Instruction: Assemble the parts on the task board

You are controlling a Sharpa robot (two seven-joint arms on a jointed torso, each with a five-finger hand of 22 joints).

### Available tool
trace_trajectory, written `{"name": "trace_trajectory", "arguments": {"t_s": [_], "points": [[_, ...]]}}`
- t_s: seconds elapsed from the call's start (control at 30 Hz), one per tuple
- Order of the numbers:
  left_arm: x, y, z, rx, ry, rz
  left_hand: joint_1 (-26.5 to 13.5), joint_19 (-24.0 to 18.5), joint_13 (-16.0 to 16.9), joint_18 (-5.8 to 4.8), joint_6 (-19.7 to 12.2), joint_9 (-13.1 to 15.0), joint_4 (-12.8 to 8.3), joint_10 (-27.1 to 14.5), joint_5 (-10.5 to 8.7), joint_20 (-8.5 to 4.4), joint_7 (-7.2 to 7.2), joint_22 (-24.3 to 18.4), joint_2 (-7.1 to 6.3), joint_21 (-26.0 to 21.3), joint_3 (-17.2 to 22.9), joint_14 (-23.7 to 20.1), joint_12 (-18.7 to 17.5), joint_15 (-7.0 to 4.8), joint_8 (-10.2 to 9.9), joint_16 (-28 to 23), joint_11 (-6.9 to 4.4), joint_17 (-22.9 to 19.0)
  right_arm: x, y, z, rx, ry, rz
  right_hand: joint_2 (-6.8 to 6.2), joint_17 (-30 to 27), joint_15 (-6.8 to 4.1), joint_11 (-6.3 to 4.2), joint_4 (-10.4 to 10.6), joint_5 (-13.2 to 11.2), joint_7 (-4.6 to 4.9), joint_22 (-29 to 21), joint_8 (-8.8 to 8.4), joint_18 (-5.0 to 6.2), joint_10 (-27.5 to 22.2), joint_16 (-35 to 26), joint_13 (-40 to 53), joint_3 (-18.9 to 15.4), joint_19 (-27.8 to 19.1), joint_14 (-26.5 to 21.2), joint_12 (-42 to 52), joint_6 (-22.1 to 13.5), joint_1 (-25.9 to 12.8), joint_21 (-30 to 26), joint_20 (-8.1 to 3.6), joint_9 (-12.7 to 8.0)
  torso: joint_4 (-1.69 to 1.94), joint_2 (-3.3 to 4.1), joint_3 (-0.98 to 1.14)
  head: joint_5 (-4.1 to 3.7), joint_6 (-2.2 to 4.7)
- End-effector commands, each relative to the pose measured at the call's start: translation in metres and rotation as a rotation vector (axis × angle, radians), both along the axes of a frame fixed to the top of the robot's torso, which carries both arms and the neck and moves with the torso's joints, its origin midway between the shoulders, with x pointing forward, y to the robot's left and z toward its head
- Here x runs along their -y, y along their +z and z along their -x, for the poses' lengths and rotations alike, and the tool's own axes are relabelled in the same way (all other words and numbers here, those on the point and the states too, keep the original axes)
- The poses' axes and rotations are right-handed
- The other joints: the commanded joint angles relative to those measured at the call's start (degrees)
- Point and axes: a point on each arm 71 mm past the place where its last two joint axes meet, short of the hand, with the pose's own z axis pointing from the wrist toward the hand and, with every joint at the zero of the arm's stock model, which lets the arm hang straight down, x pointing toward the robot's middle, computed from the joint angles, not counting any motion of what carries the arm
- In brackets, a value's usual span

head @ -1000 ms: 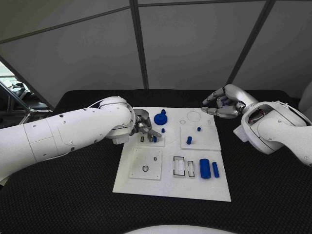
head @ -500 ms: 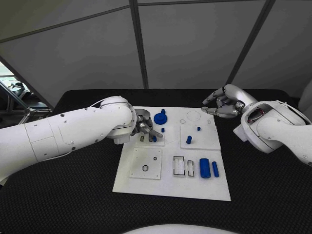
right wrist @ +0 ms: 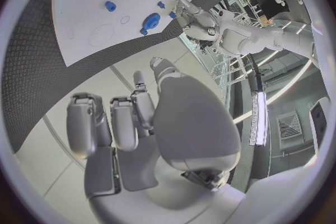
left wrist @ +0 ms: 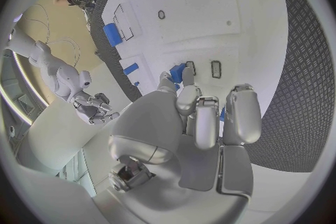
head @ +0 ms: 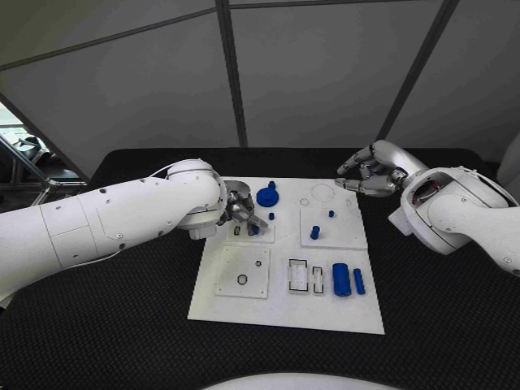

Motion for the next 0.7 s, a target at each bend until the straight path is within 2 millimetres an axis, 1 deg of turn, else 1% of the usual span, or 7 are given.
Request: {"name": "trace_trajectory", "arguments": {"t_s": [0.03,0.23,0.43,0.47,0.53,0.57,0.7], "points": [[0.001,-0.001,0.001,-0.016,-0.008,0.013,2.94,0.11,-0.26,0.28,-0.76,0.04,-1.34,-0.14,0.29,-0.37,-0.29,0.14,1.04,0.15,2.31,4.46,-0.33,-0.52,-0.27,-0.26,-0.6,10.21,-0.001,0.001,0.0,0.001,0.009,0.006,0.3,5.93,-0.39,-0.23,0.11,0.24,-0.08,7.35,-0.33,0.87,0.01,-0.24,0.01,-0.07,-0.28,4.08,-0.34,0.29,-0.11,-0.32,-0.15,-0.08,0.01,-0.02,0.0,-0.03,-0.03],[0.001,-0.001,0.002,-0.031,-0.005,0.038,7.33,-0.01,-0.65,0.25,-1.92,-0.21,-3.38,-0.85,0.34,-0.72,-0.17,0.37,0.75,0.14,9.45,4.39,-1.21,-0.68,-1.41,-0.38,-0.63,10.08,-0.002,0.001,-0.001,0.0,0.012,0.008,0.3,5.93,-0.39,-0.23,0.11,0.24,-0.08,7.35,-0.33,0.87,0.01,-0.25,0.01,-0.07,-0.28,4.08,-0.34,0.29,-0.11,-0.32,-0.15,-0.08,0.03,-0.07,0.03,0.01,-0.07],[-0.003,0.0,0.007,-0.057,0.02,0.077,4.93,-0.29,-1.3,0.26,-2.13,0.54,-1.85,-1.12,0.16,-0.31,0.32,0.61,-5.43,0.01,23.72,4.3,-1.97,-0.33,-1.42,-0.55,-0.12,9.88,-0.002,0.0,-0.001,0.0,0.018,0.009,0.2,5.35,-0.39,-0.21,0.12,0.53,-0.06,6.85,-0.37,1.0,-0.12,-0.61,-0.14,-0.1,-0.72,3.94,-0.49,0.23,-0.1,-0.68,-0.16,-0.09,0.09,-0.1,0.01,0.15,0.08],[-0.004,0.0,0.007,-0.058,0.024,0.082,2.7,-0.32,-1.33,0.23,-2.12,1.01,-0.91,-1.03,-0.16,-0.14,0.72,0.73,-8.07,-0.03,29.02,4.29,-1.98,-0.32,-1.13,-0.57,0.11,9.87,-0.002,0.0,-0.001,0.001,0.017,0.009,0.19,5.22,-0.39,-0.21,0.14,0.57,-0.05,6.77,-0.38,1.03,-0.11,-0.69,-0.13,-0.12,-0.79,3.91,-0.48,0.22,-0.12,-0.75,-0.16,-0.1,0.15,-0.15,0.01,0.15,0.08],[-0.007,0.002,0.009,-0.053,0.034,0.093,2.88,-0.36,-1.39,0.29,-2.12,1.12,-1.29,-1.04,0.09,-0.21,0.46,0.69,-8.44,-0.07,30.35,4.29,-2.03,-0.15,-1.04,-0.57,-0.12,9.87,-0.002,0.0,-0.002,0.001,0.017,0.009,0.19,5.22,-0.39,-0.21,0.14,0.57,-0.05,6.76,-0.38,1.03,-0.11,-0.69,-0.12,-0.12,-0.79,3.91,-0.48,0.22,-0.12,-0.75,-0.16,-0.1,0.2,-0.15,0.01,0.23,0.11],[-0.008,0.003,0.009,-0.05,0.039,0.098,1.35,-0.42,-1.54,0.33,-2.11,1.59,-1.35,-1.02,0.09,-0.19,0.53,0.7,-10.5,-0.16,34.7,4.29,-2.12,-0.1,-0.66,-0.58,-0.22,9.88,-0.001,0.0,-0.002,0.001,0.016,0.009,0.19,5.22,-0.39,-0.21,0.14,0.57,-0.05,6.76,-0.38,1.03,-0.11,-0.69,-0.12,-0.12,-0.79,3.91,-0.48,0.22,-0.12,-0.75,-0.16,-0.1,0.16,-0.13,0.02,0.31,0.14],[-0.012,0.006,0.011,-0.028,0.06,0.12,-1.52,-0.22,-1.46,0.29,-2.1,2.46,-1.92,-0.67,0.12,-0.17,0.46,1.12,-13.2,-0.08,41.22,4.37,-1.98,-0.11,0.07,-0.47,-0.13,10.07,-0.001,0.0,-0.003,0.003,0.015,0.009,0.18,5.13,-0.39,-0.19,0.2,0.63,-0.04,6.69,-0.38,1.05,-0.14,-0.76,-0.16,-0.15,-0.86,3.89,-0.51,0.21,-0.19,-0.81,-0.16,-0.1,0.13,-0.09,0.02,0.58,0.12]]}}
